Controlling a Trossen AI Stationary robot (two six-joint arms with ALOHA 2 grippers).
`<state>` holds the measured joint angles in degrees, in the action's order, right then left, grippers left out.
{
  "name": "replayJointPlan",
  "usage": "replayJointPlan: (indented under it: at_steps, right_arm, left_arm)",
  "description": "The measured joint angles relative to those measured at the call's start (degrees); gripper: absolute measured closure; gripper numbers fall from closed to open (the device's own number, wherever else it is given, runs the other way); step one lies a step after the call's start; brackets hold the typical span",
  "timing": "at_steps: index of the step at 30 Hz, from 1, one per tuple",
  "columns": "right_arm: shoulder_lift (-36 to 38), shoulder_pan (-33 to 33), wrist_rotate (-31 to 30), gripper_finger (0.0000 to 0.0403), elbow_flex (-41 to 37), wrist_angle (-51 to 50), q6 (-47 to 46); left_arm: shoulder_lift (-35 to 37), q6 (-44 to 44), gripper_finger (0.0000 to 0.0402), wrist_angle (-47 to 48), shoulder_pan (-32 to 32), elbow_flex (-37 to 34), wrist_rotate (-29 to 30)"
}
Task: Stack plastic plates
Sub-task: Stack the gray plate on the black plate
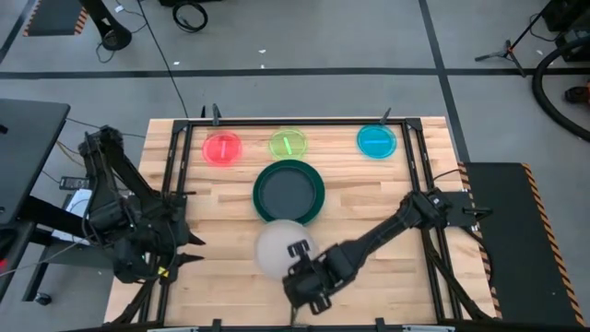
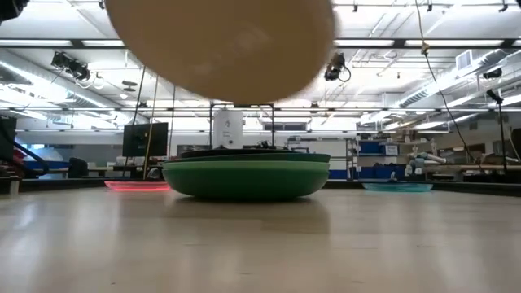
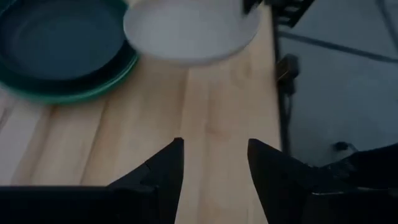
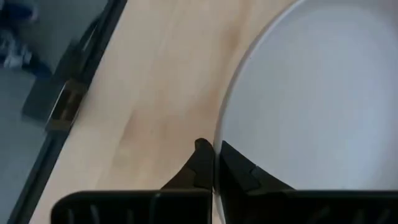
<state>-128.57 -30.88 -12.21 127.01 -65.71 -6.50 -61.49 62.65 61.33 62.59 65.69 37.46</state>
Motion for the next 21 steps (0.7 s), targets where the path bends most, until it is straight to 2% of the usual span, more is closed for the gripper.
replayJointPlan:
  at_steps: [6, 13, 21]
  right_arm:
    - [0.06, 7.33, -3.76, 0.0391, 2.45, -4.43, 0.20]
    - [0.00, 17.12, -5.96, 0.0390, -4.81, -5.71, 2.81]
    - [0.06, 23.21, -1.37, 0.0389, -10.38, 3.04, 8.03]
  left_arm:
    - [0.00, 2.99, 0.0219, 3.87, 1.05, 0.00, 0.71]
    - [-0.06, 3.06, 0.0219, 3.88, 0.59, -1.02, 3.29]
    - [-0.13, 8.42, 0.0219, 3.77, -0.75, -4.08, 3.84]
